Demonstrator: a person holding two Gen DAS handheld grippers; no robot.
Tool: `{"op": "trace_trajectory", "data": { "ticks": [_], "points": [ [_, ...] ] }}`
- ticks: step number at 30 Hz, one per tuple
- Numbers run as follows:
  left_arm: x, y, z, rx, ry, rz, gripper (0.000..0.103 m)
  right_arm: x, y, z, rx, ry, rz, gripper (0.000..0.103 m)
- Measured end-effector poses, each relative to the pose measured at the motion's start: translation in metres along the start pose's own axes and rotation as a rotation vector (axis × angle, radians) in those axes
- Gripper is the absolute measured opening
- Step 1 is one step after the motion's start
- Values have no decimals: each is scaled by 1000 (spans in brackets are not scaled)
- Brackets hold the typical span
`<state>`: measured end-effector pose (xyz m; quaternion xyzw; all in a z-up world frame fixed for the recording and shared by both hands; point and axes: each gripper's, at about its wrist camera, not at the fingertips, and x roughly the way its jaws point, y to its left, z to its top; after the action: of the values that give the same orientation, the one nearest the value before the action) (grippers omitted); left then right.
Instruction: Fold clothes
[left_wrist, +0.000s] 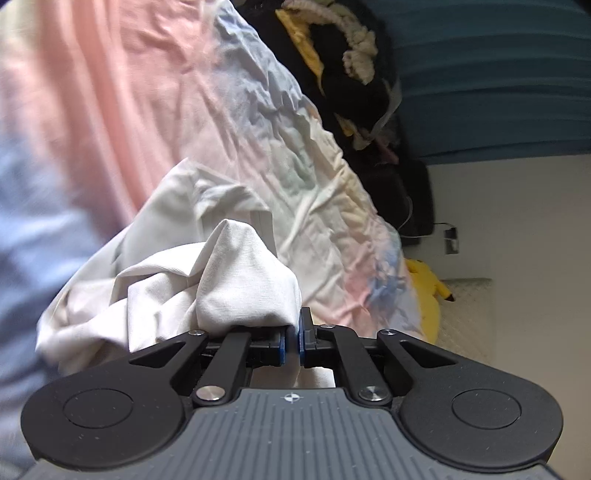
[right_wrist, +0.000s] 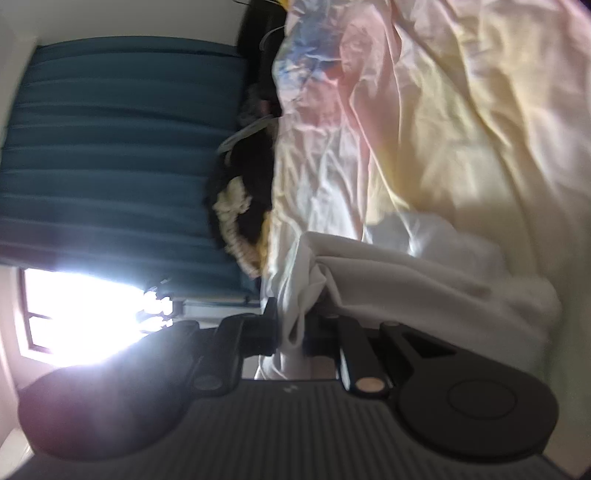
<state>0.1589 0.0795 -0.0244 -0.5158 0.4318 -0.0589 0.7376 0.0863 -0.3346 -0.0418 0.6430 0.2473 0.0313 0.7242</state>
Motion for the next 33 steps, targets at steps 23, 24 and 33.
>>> {"op": "trace_trajectory", "data": {
  "ticks": [23, 24, 33],
  "points": [
    [38, -45, -22, 735, -252, 76, 83, 73, 19, 9, -659, -2, 59, 84],
    [38, -48, -32, 797, -269, 86, 83, 71, 20, 5, -703, 5, 50, 83],
    [99, -46, -33, 992, -252, 322, 77, 120, 26, -32, -1113, 105, -87, 33]
  ]
}}
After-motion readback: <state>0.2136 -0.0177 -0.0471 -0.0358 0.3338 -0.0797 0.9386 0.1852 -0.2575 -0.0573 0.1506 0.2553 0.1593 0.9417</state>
